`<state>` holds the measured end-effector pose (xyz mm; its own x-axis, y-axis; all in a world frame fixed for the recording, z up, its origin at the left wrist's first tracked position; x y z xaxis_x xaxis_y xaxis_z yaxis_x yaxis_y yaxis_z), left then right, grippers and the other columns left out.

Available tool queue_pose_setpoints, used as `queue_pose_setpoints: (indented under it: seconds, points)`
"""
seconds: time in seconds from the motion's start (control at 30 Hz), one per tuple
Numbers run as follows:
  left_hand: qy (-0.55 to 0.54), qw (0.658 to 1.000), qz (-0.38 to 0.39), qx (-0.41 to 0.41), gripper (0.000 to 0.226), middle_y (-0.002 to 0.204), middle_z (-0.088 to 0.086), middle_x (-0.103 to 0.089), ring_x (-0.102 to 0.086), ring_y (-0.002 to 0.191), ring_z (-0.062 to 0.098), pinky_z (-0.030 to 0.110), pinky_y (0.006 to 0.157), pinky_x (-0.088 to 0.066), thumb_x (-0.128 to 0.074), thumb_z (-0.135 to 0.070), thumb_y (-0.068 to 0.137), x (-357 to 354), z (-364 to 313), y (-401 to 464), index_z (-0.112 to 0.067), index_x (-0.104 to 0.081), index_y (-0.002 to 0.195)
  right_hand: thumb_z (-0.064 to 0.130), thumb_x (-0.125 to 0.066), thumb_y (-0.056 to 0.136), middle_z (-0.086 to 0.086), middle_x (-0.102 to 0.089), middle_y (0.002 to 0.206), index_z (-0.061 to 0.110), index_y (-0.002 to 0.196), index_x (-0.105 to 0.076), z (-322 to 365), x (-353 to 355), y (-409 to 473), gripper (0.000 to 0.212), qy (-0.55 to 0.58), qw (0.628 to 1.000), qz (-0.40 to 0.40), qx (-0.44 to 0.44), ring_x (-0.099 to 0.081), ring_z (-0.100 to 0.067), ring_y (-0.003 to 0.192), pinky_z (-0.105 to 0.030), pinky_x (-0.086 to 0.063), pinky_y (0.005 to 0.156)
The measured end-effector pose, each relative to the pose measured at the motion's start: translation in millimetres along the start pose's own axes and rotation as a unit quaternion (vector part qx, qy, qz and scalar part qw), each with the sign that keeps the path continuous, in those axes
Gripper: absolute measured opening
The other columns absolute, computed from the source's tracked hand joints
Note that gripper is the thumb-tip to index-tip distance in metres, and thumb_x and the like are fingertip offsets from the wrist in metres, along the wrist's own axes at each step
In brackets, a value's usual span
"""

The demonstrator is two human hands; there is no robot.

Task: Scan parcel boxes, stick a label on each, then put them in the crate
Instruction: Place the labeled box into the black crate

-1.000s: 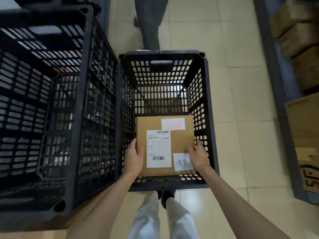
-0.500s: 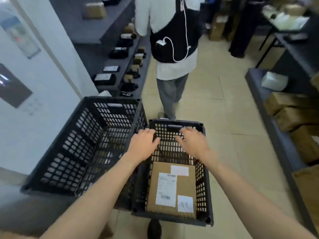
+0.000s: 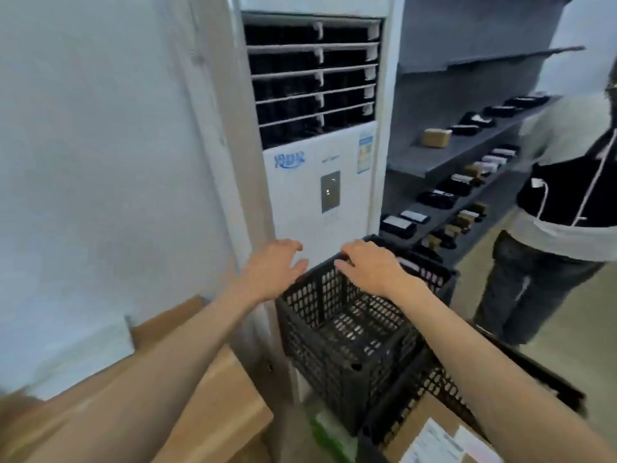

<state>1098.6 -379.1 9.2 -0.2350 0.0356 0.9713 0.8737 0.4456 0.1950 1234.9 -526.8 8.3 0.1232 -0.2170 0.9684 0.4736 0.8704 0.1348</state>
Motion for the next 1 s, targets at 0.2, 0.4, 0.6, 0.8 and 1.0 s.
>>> queue_pose_setpoints:
  seconds: [0.2,0.4,0.6,0.8,1.0]
  points:
    - [0.059,0.987,-0.048,0.139,0.047,0.142,0.002,-0.058,-0.049,0.132,0.025,0.039,0.104,-0.04,-0.043,-0.047,0.105,83.4,145.3,-147.5,-0.019,-0.055,0.14,0.043,-0.039,0.106,-0.012,-0.057,0.133,0.01,0.13,-0.057,192.1,-23.1,28.2,0.044,-0.007,0.988,0.04,0.149,-0.055,-0.035,0.12,-0.041,-0.045,0.091]
    - [0.076,0.957,-0.079,0.267,0.048,0.145,-0.002,-0.056,-0.049,0.133,0.021,0.041,0.106,-0.041,-0.041,-0.05,0.105,157.4,270.9,-339.0,-0.021,-0.054,0.141,0.045,-0.037,0.107,-0.01,-0.055,0.139,0.015,0.14,-0.05,415.0,-49.0,1.2,0.047,0.001,0.967,0.04,0.252,-0.054,-0.031,0.123,-0.042,-0.042,0.099]
    - [0.043,0.925,-0.104,0.363,0.047,0.132,0.002,-0.063,-0.059,0.119,0.024,0.041,0.096,-0.049,-0.045,-0.05,0.104,219.4,359.9,-509.9,-0.018,-0.058,0.135,0.046,-0.038,0.106,-0.009,-0.057,0.135,0.016,0.137,-0.054,612.4,-77.9,-48.0,0.046,0.025,0.94,0.037,0.339,-0.057,-0.03,0.118,-0.044,-0.046,0.098]
    - [-0.001,0.901,-0.117,0.418,0.047,0.137,-0.003,-0.057,-0.058,0.118,0.018,0.031,0.093,-0.046,-0.044,-0.049,0.104,243.2,424.6,-625.4,-0.018,-0.056,0.138,0.046,-0.04,0.105,-0.005,-0.064,0.119,0.015,0.121,-0.06,743.6,-100.3,-79.6,0.04,0.049,0.927,0.046,0.368,-0.061,-0.026,0.104,-0.044,-0.051,0.092]
    - [-0.004,0.884,-0.123,0.451,0.047,0.144,-0.002,-0.054,-0.052,0.128,0.017,0.028,0.092,-0.039,-0.042,-0.048,0.105,246.4,480.4,-670.4,-0.018,-0.053,0.14,0.043,-0.04,0.105,-0.001,-0.06,0.096,0.018,0.101,-0.058,812.3,-124.7,-73.1,0.032,0.039,0.926,0.055,0.371,-0.056,-0.022,0.086,-0.038,-0.048,0.08]
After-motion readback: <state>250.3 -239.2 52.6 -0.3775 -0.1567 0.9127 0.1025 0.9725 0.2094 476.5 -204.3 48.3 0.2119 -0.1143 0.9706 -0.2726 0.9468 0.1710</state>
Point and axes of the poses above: each hand's wrist, its own y-axis towards the middle knuckle, its own x-axis out of the back of the hand, z = x × y, the point moved 3 cm from there along y, towards the middle knuckle
